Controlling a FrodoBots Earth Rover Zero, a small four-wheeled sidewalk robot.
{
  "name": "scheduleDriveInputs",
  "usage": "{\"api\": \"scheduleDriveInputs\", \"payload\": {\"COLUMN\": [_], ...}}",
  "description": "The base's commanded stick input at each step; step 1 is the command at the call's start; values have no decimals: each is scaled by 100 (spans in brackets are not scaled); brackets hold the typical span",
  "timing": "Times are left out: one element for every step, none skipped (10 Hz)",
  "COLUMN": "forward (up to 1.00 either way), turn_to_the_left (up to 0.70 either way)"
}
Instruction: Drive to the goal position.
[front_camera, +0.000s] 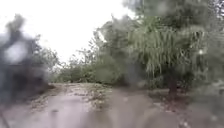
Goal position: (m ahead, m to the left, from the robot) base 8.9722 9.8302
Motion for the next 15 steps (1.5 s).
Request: {"api": "scheduleDriveInputs", "payload": {"forward": [70,70,70,70,70,70,70,70,70,70,70,70,70,70,70], "turn_to_the_left": [9,0,0,11,14,14,14,3,0,0,8,14,7,0,0]}}
